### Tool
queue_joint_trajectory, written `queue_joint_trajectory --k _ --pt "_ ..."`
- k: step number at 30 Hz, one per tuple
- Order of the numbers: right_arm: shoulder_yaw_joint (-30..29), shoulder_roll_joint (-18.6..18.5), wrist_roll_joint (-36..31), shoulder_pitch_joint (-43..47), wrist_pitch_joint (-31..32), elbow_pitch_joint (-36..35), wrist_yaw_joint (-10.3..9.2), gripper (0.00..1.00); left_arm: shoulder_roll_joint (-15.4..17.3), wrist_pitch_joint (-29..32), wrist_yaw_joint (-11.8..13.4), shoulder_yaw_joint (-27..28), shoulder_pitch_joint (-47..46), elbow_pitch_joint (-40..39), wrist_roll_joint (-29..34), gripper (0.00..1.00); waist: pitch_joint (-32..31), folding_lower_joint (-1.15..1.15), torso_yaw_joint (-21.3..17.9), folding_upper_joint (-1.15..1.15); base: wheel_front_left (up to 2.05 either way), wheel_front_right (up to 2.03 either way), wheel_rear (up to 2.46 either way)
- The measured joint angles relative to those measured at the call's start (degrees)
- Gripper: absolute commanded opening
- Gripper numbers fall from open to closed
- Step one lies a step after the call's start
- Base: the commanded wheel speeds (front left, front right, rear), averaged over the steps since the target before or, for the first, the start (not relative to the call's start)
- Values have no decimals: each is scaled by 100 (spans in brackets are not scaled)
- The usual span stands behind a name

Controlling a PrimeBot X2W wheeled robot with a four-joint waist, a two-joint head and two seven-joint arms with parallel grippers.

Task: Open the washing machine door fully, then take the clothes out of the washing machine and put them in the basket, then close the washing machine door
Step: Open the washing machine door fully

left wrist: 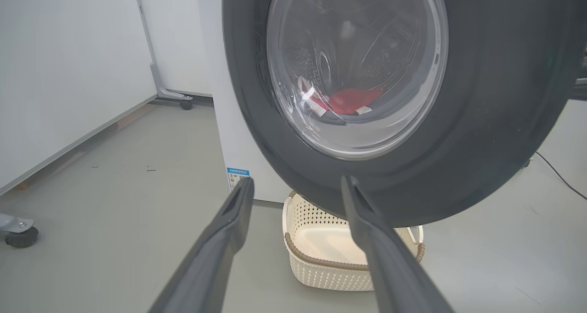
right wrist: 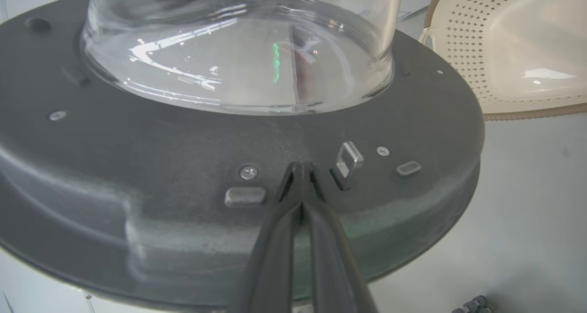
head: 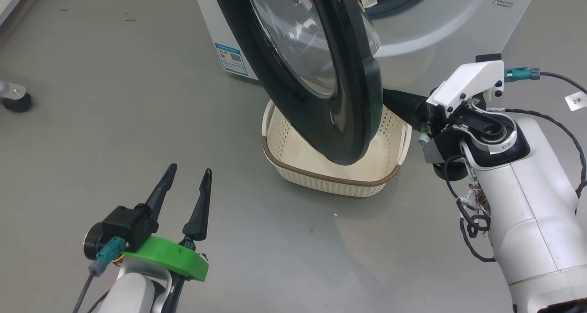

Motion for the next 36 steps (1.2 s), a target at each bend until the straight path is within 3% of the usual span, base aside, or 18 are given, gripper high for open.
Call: queue_joint_trajectory --k 10,20,36 --pt "422 7 304 115 140 -93 0 0 0 0 0 8 54 0 18 100 -71 0 37 0 0 0 0" --pt "981 9 1248 242 136 -297 0 0 -1 0 0 -12 101 -2 19 100 -116 0 107 0 0 0 0" --pt "1862 2 1925 259 -293 -446 -1 0 -5 0 0 -131 116 -26 46 100 -68 0 277 0 0 0 0"
